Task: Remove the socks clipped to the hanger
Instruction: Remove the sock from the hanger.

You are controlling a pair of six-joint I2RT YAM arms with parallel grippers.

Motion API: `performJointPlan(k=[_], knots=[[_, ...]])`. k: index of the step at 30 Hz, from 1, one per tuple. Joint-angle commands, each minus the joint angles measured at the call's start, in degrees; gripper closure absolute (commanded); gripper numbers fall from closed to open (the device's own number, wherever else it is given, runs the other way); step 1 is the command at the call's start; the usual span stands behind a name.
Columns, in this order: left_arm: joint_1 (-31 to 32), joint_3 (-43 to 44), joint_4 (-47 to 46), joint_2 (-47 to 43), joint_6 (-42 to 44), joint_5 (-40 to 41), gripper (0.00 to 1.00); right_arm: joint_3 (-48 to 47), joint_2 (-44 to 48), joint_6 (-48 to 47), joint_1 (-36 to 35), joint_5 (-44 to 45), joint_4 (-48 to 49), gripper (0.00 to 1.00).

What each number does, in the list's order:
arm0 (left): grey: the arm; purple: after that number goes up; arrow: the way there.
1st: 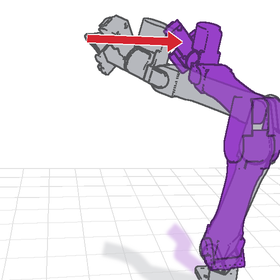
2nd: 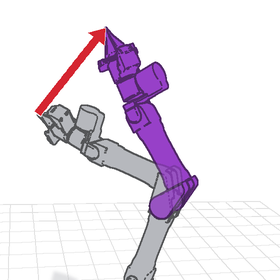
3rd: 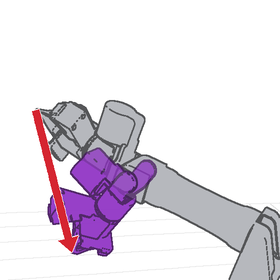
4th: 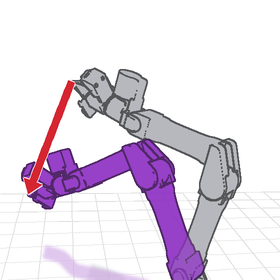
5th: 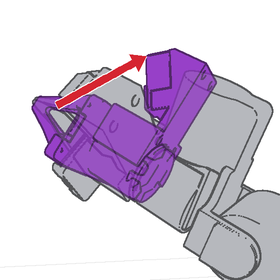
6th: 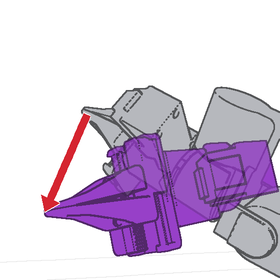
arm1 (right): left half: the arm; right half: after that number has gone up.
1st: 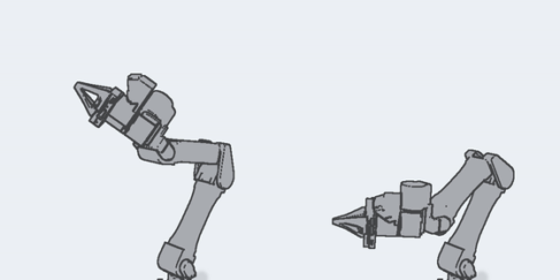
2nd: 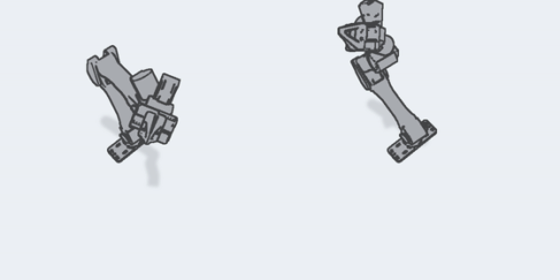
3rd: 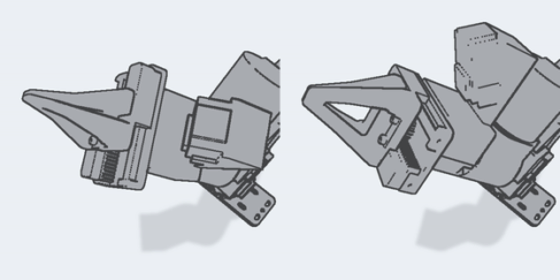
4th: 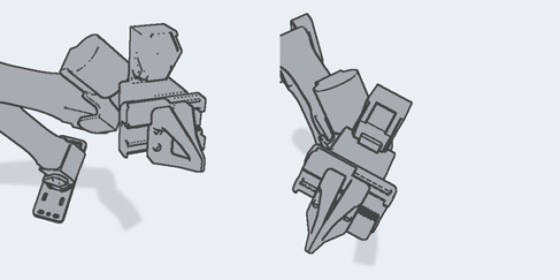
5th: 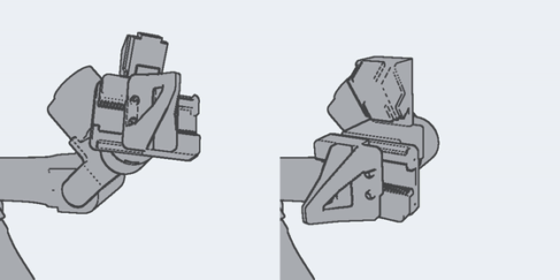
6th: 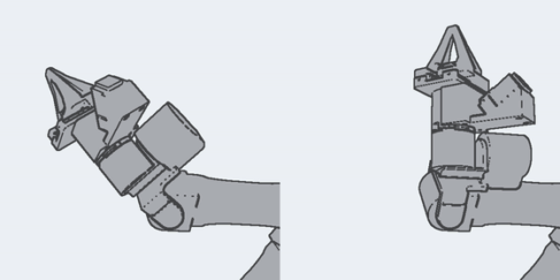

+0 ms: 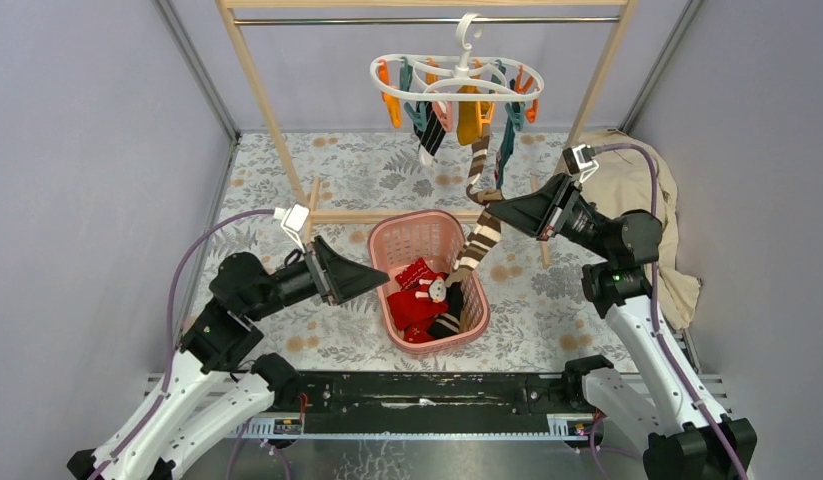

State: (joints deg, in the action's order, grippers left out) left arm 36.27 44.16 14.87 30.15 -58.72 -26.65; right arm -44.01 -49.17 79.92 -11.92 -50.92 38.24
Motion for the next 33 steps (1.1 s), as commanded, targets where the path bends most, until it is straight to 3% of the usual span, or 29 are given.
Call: performJointPlan(k=[1,11,19,25,33], knots=[[0.95,-2.0,-13.96,1.69,-2.25,-2.01,0.01,2.33,-0.59,8.54,0.06,-1.84,15.57,0.99],[15.91,-9.05,-32.79,10.4,-1.87,7.96,0.01,8.23,-3.22,15.88,0.02,0.45,28.97,1.0],[26.34,-8.75,-44.06,19.96,1.65,16.31,0.01,14.05,-5.94,19.03,0.04,2.56,37.33,1.0],[28.1,-8.09,-45.85,22.26,4.41,20.15,0.01,14.58,-6.38,19.44,0.0,1.85,38.4,1.0],[28.58,-6.71,-40.78,23.84,7.92,25.8,0.01,15.05,-5.74,21.49,0.06,2.07,40.46,1.0]])
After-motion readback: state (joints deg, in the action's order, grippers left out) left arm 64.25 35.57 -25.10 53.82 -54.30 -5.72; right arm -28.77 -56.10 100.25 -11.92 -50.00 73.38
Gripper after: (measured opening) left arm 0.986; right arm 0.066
